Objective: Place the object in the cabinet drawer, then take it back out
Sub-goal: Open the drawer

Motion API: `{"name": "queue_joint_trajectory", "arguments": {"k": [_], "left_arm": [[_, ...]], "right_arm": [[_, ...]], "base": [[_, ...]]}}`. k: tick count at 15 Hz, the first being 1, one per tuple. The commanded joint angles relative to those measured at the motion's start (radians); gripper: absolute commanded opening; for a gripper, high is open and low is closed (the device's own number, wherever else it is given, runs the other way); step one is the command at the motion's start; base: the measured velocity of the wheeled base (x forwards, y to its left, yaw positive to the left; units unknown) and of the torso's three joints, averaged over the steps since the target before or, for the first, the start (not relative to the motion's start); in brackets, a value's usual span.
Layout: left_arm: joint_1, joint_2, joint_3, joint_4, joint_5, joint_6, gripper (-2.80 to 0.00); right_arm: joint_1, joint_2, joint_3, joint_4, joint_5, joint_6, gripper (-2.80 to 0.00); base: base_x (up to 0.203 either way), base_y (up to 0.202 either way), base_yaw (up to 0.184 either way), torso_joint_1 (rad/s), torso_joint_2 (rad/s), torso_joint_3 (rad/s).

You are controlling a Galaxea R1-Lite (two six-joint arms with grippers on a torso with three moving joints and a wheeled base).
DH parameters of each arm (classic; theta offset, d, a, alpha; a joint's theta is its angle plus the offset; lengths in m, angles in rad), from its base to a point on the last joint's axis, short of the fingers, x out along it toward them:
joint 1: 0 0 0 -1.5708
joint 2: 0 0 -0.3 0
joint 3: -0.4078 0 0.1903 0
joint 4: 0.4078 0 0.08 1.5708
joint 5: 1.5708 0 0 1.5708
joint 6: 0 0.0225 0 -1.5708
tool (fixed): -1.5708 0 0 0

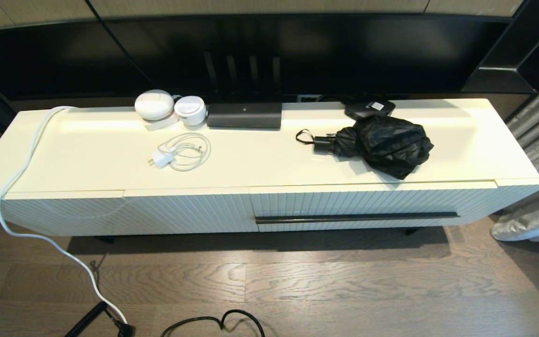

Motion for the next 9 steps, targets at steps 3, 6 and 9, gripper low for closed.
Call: {"name": "queue_joint_trajectory", "arguments": {"k": [3, 6, 9], "left_arm": [[0.001, 0.001, 0.0, 0.0, 0.0, 0.0, -2.8], [0.0, 0.001, 0.0, -0.001, 0.0, 0.0, -2.8], [0.001, 0.001, 0.0, 0.0, 0.0, 0.0, -2.8]], "right_arm": [[0.0, 0.001, 0.029, -0.002, 0.0, 0.005, -2.8], [0.0, 0.003, 0.028, -0.003, -0.002, 0.01, -2.8], [0.0, 0.0, 0.025, 0.003, -0.003, 0.004, -2.8]], "base": [[0.0, 0.0, 0.0, 0.0, 0.0, 0.0], [0.0, 0.0, 0.0, 0.0, 0.0, 0.0], [0.0, 0.0, 0.0, 0.0, 0.0, 0.0]]}}
